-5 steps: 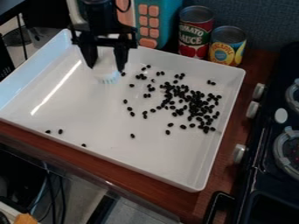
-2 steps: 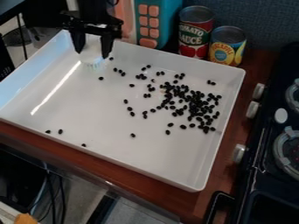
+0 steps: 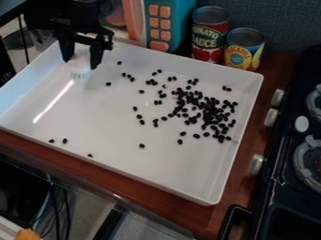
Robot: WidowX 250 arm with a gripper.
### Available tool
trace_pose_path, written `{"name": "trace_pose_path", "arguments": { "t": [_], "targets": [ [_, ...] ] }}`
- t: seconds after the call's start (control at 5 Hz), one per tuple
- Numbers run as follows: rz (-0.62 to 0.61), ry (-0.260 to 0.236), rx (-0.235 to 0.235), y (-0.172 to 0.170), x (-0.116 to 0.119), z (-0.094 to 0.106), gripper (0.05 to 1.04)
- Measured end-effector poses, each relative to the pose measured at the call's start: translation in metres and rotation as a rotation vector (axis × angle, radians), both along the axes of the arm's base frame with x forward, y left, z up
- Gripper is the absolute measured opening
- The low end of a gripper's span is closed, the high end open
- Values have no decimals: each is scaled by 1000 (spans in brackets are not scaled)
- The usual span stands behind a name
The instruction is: Sweep into pile
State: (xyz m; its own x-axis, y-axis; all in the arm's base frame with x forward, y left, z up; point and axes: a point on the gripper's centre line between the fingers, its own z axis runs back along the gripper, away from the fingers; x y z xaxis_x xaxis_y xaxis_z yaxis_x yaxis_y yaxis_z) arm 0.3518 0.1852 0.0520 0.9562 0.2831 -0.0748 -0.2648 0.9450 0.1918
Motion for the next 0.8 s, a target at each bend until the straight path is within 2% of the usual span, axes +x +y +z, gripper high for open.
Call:
{"name": "trace_pose_path", "arguments": {
  "t": [0.4,0.8],
  "targets": [
    [-1,4,-9,-6,-7,-18,737],
    [-46,-27,-2,-27,7,-27,737]
  ]
}}
